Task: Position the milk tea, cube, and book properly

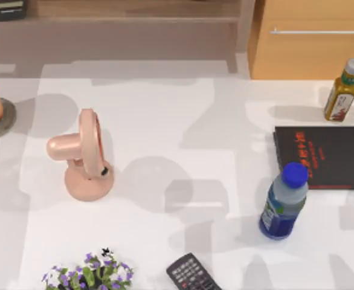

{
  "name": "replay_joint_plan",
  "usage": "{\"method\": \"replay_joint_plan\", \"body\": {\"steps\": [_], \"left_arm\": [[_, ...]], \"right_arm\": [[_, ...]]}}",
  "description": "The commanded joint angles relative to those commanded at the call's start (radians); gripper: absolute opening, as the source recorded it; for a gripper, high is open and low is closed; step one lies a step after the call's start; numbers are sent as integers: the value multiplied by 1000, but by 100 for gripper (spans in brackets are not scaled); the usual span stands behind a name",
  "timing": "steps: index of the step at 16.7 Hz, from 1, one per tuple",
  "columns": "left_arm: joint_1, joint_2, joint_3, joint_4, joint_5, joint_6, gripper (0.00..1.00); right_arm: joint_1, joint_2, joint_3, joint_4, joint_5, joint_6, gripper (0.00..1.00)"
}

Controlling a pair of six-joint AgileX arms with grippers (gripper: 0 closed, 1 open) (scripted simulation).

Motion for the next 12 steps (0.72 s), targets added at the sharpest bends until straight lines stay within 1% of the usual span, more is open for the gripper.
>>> {"method": "replay_joint_plan", "body": {"steps": [6,8,12], "left_arm": [[-5,8,15,2,-7,2,0],[-10,38,61,12,-20,4,0],[-24,161,213,18,-41,-4,0]], "right_arm": [[0,0,0,0,0,0,100],[0,0,0,0,0,0,100],[0,0,0,0,0,0,100]]}}
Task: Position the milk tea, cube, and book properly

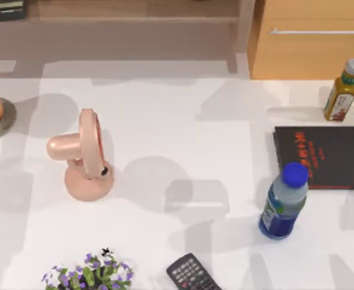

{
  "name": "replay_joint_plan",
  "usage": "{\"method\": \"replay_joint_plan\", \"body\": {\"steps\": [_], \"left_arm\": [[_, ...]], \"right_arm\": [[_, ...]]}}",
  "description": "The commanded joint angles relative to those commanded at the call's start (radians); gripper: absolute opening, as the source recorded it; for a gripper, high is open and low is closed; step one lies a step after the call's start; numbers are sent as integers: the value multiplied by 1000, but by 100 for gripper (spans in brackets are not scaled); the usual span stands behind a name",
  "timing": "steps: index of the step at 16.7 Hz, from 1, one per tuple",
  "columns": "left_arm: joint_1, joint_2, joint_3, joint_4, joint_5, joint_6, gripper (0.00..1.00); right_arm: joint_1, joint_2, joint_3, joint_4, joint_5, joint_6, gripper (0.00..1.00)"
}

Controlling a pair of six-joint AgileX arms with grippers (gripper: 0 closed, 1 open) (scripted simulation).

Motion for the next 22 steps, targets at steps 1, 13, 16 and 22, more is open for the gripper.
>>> {"method": "replay_joint_plan", "body": {"steps": [1,13,16,22], "left_arm": [[-3,34,40,-4,-1,-2,0],[-3,231,238,-76,21,3,0],[-3,231,238,-76,21,3,23],[-3,231,238,-76,21,3,68]], "right_arm": [[0,0,0,0,0,0,100],[0,0,0,0,0,0,100],[0,0,0,0,0,0,100],[0,0,0,0,0,0,100]]}}
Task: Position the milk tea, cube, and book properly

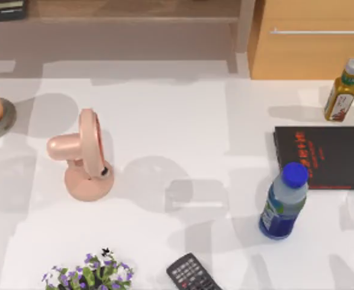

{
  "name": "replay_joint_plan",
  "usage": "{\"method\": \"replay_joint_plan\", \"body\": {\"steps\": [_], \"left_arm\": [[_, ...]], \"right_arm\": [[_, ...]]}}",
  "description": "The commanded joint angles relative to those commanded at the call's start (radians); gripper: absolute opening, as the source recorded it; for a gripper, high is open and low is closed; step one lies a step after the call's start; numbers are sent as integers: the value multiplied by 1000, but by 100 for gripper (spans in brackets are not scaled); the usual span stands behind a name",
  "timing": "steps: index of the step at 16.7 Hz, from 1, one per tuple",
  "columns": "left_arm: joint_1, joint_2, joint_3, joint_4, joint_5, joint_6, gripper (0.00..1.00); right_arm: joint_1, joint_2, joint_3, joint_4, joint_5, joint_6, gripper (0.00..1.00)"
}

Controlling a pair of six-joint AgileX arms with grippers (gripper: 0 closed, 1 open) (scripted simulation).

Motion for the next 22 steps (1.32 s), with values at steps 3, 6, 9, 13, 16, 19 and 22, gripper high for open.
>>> {"method": "replay_joint_plan", "body": {"steps": [3,6,9,13,16,19,22], "left_arm": [[0,0,0,0,0,0,90],[0,0,0,0,0,0,100],[0,0,0,0,0,0,100],[1,-1,0,0,0,0,100],[3,-32,-37,8,1,0,100],[6,-77,-104,20,3,0,100],[8,-122,-156,34,5,1,100]], "right_arm": [[0,0,0,0,0,0,100],[0,0,0,0,0,0,100],[0,0,0,0,0,0,100],[0,0,0,0,0,0,100],[0,0,0,0,0,0,100],[0,0,0,0,0,0,100],[0,0,0,0,0,0,100]]}}
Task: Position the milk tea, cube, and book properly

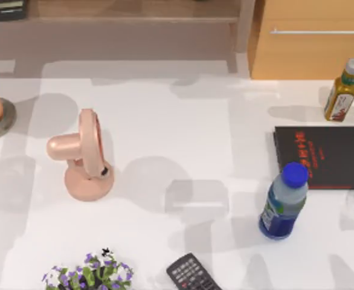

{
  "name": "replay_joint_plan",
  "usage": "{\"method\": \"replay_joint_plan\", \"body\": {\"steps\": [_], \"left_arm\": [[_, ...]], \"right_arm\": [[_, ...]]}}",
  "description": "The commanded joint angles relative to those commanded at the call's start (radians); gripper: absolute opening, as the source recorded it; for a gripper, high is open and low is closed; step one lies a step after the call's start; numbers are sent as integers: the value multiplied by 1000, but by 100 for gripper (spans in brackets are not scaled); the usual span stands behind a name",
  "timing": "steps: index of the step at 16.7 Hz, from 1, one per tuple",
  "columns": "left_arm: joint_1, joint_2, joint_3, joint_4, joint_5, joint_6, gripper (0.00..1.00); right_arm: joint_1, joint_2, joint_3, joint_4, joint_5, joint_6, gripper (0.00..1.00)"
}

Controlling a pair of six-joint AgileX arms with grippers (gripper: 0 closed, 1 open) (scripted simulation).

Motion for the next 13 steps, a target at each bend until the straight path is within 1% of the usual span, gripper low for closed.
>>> {"method": "replay_joint_plan", "body": {"steps": [7,10,13], "left_arm": [[-6,-23,-22,-3,-3,0,100],[-11,-129,-123,-17,-12,1,100],[-18,-323,-312,-30,-23,2,100]], "right_arm": [[0,0,0,0,0,0,100],[0,0,0,0,0,0,100],[0,0,0,0,0,0,100]]}}
